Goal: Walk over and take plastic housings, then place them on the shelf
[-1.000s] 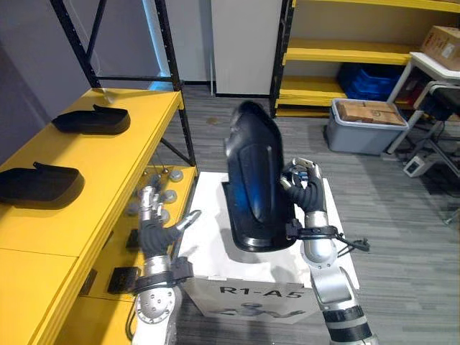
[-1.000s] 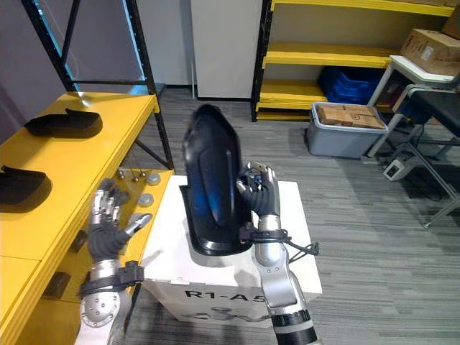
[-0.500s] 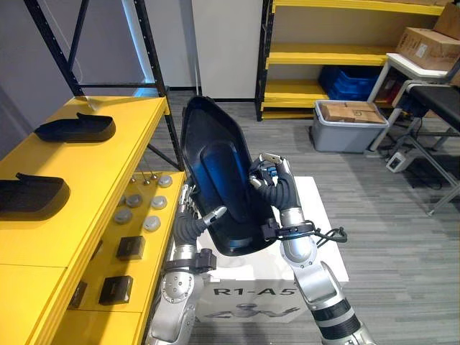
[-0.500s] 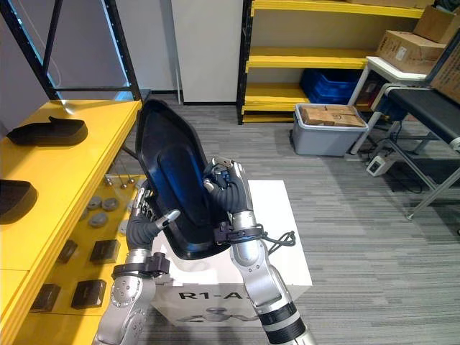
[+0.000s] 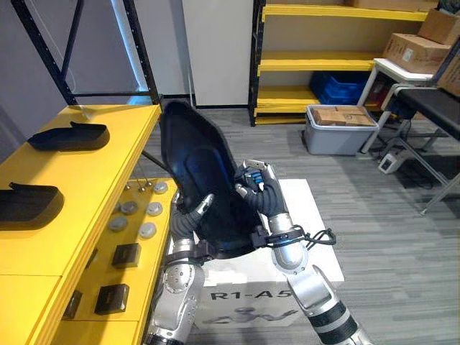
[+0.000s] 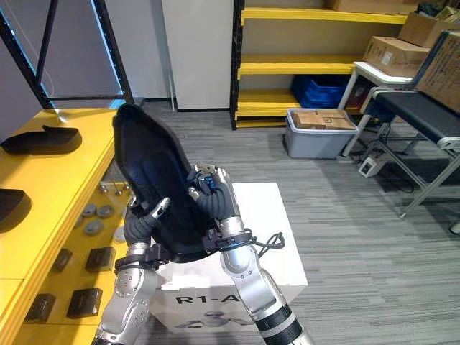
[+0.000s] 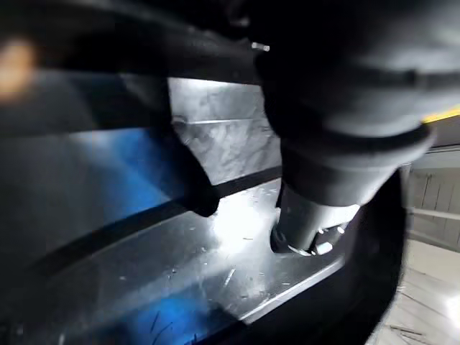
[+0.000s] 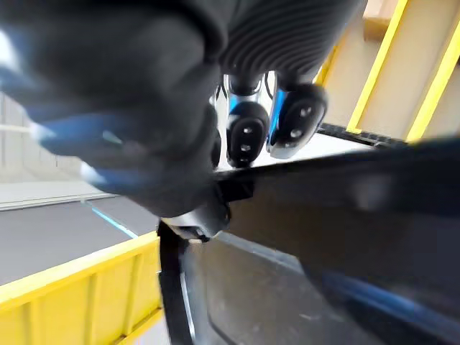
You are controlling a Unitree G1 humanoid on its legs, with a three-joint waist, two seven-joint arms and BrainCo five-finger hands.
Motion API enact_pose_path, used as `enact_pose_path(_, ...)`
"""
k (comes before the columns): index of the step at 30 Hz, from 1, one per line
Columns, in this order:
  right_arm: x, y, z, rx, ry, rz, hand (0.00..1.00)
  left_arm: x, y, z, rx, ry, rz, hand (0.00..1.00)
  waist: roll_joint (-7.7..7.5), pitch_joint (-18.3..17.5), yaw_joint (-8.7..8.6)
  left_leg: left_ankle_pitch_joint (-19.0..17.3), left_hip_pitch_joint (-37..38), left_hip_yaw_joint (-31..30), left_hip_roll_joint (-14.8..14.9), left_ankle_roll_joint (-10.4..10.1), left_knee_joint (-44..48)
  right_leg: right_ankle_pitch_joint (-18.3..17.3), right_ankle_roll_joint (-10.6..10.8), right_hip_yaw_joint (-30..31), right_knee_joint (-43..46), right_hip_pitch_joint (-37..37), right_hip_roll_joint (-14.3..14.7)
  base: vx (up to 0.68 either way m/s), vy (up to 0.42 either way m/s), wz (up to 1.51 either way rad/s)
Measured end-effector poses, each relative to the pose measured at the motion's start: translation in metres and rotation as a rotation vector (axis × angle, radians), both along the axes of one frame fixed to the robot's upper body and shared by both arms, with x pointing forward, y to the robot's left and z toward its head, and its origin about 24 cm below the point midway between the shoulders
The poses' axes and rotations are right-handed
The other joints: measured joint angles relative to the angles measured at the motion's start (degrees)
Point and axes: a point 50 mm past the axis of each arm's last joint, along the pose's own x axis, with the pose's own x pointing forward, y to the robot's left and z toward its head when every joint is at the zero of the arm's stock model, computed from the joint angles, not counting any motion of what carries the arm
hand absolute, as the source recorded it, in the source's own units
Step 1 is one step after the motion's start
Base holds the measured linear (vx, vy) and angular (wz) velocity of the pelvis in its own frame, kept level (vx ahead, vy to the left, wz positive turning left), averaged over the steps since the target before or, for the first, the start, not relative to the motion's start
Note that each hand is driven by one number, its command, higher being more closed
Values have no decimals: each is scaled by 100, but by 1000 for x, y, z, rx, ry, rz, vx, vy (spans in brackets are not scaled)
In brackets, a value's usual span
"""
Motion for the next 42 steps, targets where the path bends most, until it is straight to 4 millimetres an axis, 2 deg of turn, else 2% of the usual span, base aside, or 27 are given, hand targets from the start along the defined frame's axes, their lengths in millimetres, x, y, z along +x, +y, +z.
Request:
enact_pose_path(10,-5,3,-5,12,-3,25,100,0,6,-1,10,12,36,100,4,-85,-95,0,4,9,4,-1,15,24,-4,2,-1,5,-2,0,0,0)
enact_pose_path(11,-6,2,-7,19,3,22,0,0,6,-1,12,12,35,100,6,-109,-100,-1,7,11,5,-1,15,24,-4,2,-1,5,-2,0,0,0)
enact_pose_path(15,-6,1,-18,20,47,22,0,2,11,0,16,16,55,100,7,-122,-134,-5,50,21,17,-7,12,24,-4,0,-5,15,5,0,0,0)
enact_pose_path(22,-7,-6,-24,43,78,0,0,5,12,8,52,-20,67,100,6,-123,-134,-6,67,59,24,-8,1,26,-7,6,-5,16,11,0,0,0)
enact_pose_path(26,-4,-13,-21,52,69,-18,0,5,12,12,69,-41,76,100,6,-122,-134,-6,88,77,27,-8,-16,26,-7,55,-5,19,13,0,0,-4)
enact_pose_path(31,-4,-23,-8,122,35,-26,0,4,12,17,76,-67,70,100,6,-113,-134,-6,93,148,35,-8,-27,26,-7,123,6,17,20,4,5,-5)
enact_pose_path(34,-3,-44,10,221,-20,-66,0,4,17,18,86,-72,91,100,6,-81,-131,-9,101,160,34,-8,-32,25,-6,138,15,14,18,0,0,0)
enact_pose_path(35,-2,-66,20,302,-61,-121,0,3,26,15,93,-63,121,100,4,-45,-130,-13,108,166,35,-4,-32,25,-5,146,19,11,18,0,0,0)
enact_pose_path(37,-3,-91,29,399,-102,-164,0,-1,36,11,103,-44,165,100,7,33,-131,-38,161,197,39,-2,-36,22,-1,164,19,15,19,-23,15,-10)
enact_pose_path(39,-7,-112,38,551,-141,-148,0,-7,48,4,114,-10,209,100,13,56,-155,-59,168,224,46,-6,-38,21,0,196,7,8,24,-1,14,-12)
enact_pose_path(42,-14,-131,48,719,-210,-91,0,-12,50,-3,123,19,202,100,10,66,-154,-70,164,264,50,-15,-48,21,1,259,-4,8,30,35,7,-7)
